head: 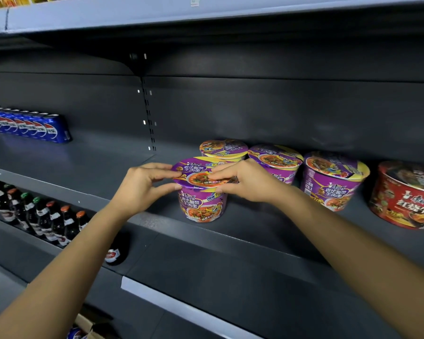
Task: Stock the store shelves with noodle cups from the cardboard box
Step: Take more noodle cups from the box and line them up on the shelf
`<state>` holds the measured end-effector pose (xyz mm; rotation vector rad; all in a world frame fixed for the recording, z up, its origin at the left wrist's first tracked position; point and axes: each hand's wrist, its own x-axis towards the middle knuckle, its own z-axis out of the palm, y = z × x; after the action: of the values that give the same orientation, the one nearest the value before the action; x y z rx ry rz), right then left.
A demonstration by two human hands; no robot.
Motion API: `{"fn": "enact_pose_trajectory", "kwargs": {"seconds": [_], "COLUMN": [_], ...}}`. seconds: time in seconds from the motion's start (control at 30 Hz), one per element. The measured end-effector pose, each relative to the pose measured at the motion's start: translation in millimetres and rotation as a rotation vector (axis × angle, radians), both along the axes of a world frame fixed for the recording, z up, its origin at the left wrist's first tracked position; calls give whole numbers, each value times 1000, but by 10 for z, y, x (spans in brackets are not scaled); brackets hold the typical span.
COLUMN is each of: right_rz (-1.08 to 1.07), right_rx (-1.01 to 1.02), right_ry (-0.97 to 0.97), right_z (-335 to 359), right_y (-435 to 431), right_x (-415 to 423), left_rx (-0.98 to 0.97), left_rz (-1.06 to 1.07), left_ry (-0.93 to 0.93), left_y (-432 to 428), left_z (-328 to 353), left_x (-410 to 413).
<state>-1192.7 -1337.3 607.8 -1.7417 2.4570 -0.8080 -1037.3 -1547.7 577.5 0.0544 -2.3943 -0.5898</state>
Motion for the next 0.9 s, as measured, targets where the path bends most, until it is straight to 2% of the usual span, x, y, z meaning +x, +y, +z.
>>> {"fn": "enact_pose_trajectory", "kwargs": {"seconds": [0.63,0.9], "right_rz": [-24,-26], "right_rx": [-16,0], "right_ry": [-49,-57], "right_z": [-29,-25], "right_y": [7,21], "right_x": [-3,20], "left_rx": [90,62], "left_rz": [-11,3], "left_ry": [7,-10], "left_y": [18,8], "left_z": [-9,35], "left_x": [-24,-31]}}
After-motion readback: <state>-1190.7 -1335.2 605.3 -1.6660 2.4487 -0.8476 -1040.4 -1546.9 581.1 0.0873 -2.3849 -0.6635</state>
